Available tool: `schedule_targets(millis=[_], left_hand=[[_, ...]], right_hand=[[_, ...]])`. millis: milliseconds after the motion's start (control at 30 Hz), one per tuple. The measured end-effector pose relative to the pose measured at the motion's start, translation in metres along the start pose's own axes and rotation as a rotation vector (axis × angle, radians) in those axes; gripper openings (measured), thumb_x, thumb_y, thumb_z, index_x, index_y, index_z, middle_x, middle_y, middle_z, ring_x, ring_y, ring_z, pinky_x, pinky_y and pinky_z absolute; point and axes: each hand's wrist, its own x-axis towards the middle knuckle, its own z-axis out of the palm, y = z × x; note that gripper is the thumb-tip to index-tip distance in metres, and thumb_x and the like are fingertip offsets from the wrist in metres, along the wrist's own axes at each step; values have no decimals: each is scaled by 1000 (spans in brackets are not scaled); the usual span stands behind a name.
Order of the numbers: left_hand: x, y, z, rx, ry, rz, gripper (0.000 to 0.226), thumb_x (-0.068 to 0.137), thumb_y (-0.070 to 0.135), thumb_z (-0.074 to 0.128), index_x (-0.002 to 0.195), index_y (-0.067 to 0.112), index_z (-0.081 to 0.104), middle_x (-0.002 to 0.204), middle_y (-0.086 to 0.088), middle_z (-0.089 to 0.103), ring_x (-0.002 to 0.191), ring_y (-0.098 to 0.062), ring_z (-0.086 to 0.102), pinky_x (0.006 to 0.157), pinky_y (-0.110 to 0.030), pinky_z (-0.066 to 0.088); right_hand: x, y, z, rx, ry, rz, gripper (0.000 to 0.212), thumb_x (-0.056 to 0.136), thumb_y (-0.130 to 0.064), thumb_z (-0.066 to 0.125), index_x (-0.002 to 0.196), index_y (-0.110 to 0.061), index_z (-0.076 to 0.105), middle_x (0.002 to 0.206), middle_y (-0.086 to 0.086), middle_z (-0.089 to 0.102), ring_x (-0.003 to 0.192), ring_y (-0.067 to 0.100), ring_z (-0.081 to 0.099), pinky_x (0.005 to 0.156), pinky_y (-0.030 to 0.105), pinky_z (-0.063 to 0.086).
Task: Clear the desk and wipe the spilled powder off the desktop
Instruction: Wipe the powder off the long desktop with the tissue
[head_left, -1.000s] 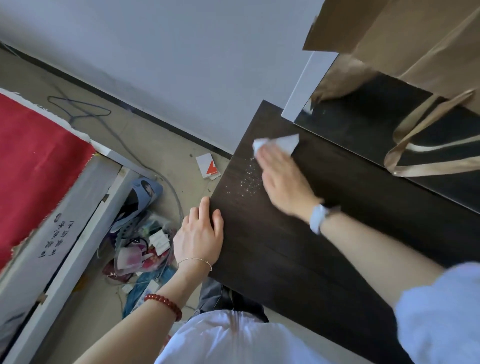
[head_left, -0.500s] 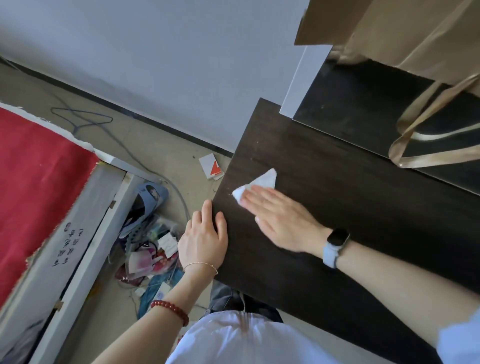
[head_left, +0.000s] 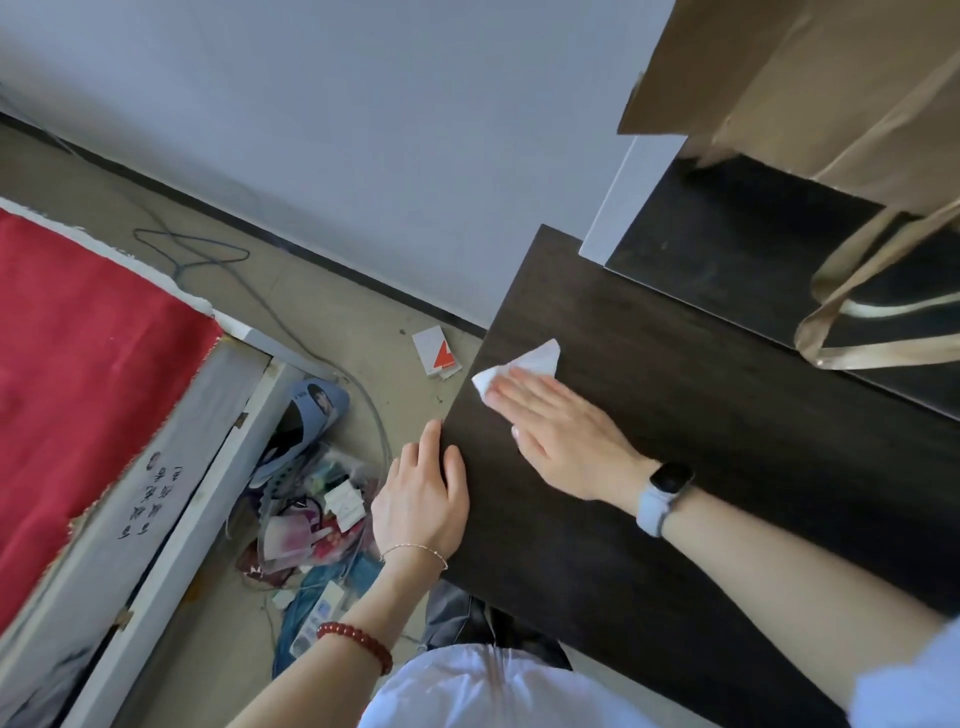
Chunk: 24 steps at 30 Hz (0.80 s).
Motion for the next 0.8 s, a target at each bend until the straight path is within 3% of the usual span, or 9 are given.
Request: schedule_targets(millis=[167, 233, 300, 333, 433, 500, 667, 733, 800], left_hand=[[2, 0, -4, -84, -41, -35, 41, 97, 38, 19, 134, 32, 36, 125, 1, 52, 115, -20, 48, 88, -36, 39], [9, -9, -7, -390, -97, -127, 42, 99, 37, 17, 121, 31, 53, 123, 0, 57, 111, -20, 50, 92, -35, 37], [16, -20, -15, -856, -168, -272, 47, 99, 39, 17, 100, 26, 62, 115, -7, 62, 103, -22, 55, 90, -36, 42], [17, -28, -19, -946, -177, -322, 47, 99, 39, 17, 95, 24, 62, 111, -9, 63, 100, -23, 56, 86, -34, 44], [19, -44, -26, -887, -194, -319, 40, 99, 38, 23, 97, 23, 60, 112, -9, 61, 102, -24, 57, 90, -38, 44], [19, -46, -26, -848, -236, -278, 34, 99, 37, 28, 101, 24, 59, 114, -7, 61, 106, -24, 55, 96, -41, 42], [14, -28, -21, -741, -342, -114, 31, 99, 37, 30, 115, 26, 54, 119, 0, 56, 112, -17, 50, 101, -37, 37], [13, -25, -18, -725, -302, -90, 28, 99, 32, 31, 112, 26, 54, 120, -3, 56, 112, -16, 49, 104, -38, 35], [15, -24, -18, -754, -294, -110, 23, 99, 30, 32, 104, 28, 55, 116, -5, 58, 110, -17, 51, 103, -38, 37]], right_hand=[[69, 35, -13, 9, 81, 345, 48, 95, -20, 24, 141, -4, 27, 150, 14, 26, 140, 31, 19, 115, 43, 17], [49, 4, 6, -45, 94, 184, 52, 91, -21, 25, 137, 1, 36, 143, 19, 38, 134, 36, 32, 110, 47, 28], [9, -38, 23, -39, 43, -11, 51, 88, -22, 31, 135, -3, 40, 141, 13, 44, 133, 32, 34, 111, 43, 23], [-12, -58, 30, -22, -4, -102, 51, 88, -23, 34, 136, -7, 40, 141, 9, 45, 134, 28, 33, 112, 39, 19], [-52, -95, 34, -34, -134, -309, 49, 86, -25, 35, 132, -15, 46, 138, 0, 49, 132, 20, 38, 111, 33, 18], [-56, -79, 28, -42, -103, -259, 48, 86, -24, 34, 131, -15, 49, 136, 1, 51, 130, 18, 41, 109, 33, 22], [-31, 19, -2, 17, 264, 582, 48, 90, -19, 24, 129, 0, 43, 132, 21, 48, 127, 38, 39, 113, 40, 21], [-29, -12, 12, -21, 203, 463, 45, 90, -17, 27, 130, -2, 40, 131, 20, 47, 123, 40, 41, 109, 44, 26], [-56, -69, 34, -7, 32, 103, 46, 92, -23, 33, 135, -9, 40, 139, 10, 46, 131, 31, 36, 110, 40, 22]])
